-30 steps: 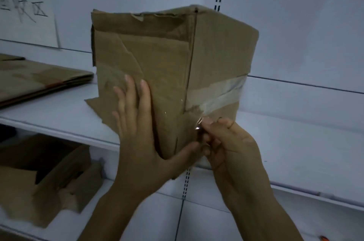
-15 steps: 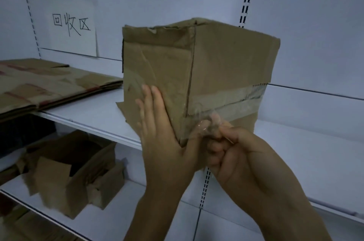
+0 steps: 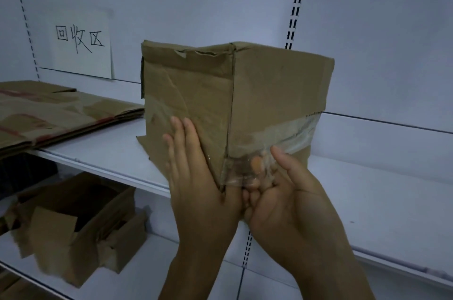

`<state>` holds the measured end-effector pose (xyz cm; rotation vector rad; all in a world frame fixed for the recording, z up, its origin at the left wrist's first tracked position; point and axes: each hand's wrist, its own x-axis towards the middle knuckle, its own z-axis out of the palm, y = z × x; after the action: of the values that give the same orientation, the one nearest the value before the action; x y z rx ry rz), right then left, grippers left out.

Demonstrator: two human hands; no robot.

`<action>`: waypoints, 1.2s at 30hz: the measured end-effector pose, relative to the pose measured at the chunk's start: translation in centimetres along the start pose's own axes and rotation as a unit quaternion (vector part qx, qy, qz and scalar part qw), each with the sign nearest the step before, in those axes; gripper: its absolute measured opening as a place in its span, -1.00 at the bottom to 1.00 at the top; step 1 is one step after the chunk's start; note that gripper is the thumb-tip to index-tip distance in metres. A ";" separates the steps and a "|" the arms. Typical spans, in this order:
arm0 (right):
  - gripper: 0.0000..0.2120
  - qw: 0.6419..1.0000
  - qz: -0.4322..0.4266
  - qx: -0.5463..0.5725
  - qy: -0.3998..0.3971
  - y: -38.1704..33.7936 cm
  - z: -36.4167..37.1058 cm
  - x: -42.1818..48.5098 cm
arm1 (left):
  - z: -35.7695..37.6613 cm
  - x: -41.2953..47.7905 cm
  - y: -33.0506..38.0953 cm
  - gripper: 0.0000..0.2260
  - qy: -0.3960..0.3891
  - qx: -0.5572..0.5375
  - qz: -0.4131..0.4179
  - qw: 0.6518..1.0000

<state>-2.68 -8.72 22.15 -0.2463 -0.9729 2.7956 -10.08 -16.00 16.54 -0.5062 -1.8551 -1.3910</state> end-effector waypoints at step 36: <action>-0.76 0.989 -0.048 0.139 0.003 -1.2 -1.1 2.9 | 0.3 2.9 1.4 -0.58 0.068 0.219 0.226 0.947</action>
<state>-5.11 -6.56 21.73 -0.1648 -0.5666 2.7953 -11.01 -15.62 19.57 -0.5443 -1.7242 -0.6675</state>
